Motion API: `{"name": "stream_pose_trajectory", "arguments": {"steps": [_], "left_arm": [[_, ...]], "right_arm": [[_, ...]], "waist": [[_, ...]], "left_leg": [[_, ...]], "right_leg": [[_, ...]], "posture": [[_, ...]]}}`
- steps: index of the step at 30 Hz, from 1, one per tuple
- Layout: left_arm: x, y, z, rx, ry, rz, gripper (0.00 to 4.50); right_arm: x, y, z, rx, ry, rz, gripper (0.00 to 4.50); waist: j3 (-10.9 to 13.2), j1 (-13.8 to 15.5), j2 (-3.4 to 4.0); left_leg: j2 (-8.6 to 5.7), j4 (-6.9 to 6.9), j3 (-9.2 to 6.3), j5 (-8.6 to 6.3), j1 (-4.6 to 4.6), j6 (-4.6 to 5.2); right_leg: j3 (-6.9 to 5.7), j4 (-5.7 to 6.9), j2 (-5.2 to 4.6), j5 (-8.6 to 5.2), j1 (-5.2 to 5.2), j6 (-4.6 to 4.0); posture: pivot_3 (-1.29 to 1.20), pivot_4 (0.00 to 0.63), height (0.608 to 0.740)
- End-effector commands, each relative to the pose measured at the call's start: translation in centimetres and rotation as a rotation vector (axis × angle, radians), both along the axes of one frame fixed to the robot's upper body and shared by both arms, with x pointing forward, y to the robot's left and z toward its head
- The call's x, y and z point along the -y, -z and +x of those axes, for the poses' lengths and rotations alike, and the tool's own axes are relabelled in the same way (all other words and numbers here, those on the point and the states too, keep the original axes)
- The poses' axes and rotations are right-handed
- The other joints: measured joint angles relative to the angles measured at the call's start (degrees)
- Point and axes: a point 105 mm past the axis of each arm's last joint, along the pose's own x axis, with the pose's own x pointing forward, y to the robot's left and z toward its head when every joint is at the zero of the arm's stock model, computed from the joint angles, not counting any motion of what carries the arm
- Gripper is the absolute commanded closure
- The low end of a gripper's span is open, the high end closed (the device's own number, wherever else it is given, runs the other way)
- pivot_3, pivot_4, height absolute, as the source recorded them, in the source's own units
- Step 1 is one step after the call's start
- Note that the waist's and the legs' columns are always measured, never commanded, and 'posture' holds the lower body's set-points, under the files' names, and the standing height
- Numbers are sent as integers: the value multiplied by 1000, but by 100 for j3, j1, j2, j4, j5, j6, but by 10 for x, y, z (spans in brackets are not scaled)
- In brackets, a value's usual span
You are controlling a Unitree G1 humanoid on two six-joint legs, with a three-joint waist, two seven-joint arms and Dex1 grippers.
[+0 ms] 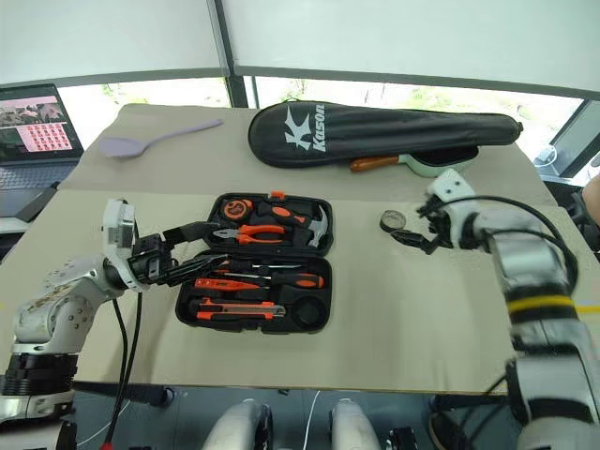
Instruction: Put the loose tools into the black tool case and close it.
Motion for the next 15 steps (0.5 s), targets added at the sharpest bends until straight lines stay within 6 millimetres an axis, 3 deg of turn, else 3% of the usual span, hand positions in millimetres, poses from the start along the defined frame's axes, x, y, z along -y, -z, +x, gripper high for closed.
{"name": "stream_pose_trajectory", "arguments": {"steps": [1, 6, 7, 9, 15], "left_arm": [[6, -11, -4, 62, -9, 17, 15], [4, -6, -10, 54, -9, 13, 15], [3, -4, -13, 53, -8, 20, 0], [1, -2, -15, 51, -2, 27, 0], [-5, -1, -26, 70, 54, 51, 0]], "right_arm": [[6, 5, 9, -35, 0, -94, 0], [-9, 11, 14, -92, -41, -105, 0], [-11, 13, 15, -106, -40, -110, 527], [-14, 15, 16, -113, -40, -116, 912], [-21, 14, 19, -98, -60, -100, 3060]], "waist": [[0, 18, 0], [0, 1, 1], [0, -6, 1], [1, -27, 1], [1, -59, 2]], "left_leg": [[-5, 2, 0, 1, -19, -1], [-11, 5, 1, 2, -44, -3], [-11, 5, -1, 2, -44, -3], [-10, 5, -1, 2, -40, -3], [-7, 5, 2, 10, -30, -16]], "right_leg": [[0, 6, -7, 2, -23, 3], [-4, 10, -19, 8, -36, 14], [-3, 9, -19, 9, -36, 14], [-3, 8, -18, 8, -37, 14], [-4, 18, -11, 12, -36, 8]], "posture": [[0, 150, 740], [0, 150, 740], [0, 150, 740], [0, 150, 740], [0, 150, 740]]}}
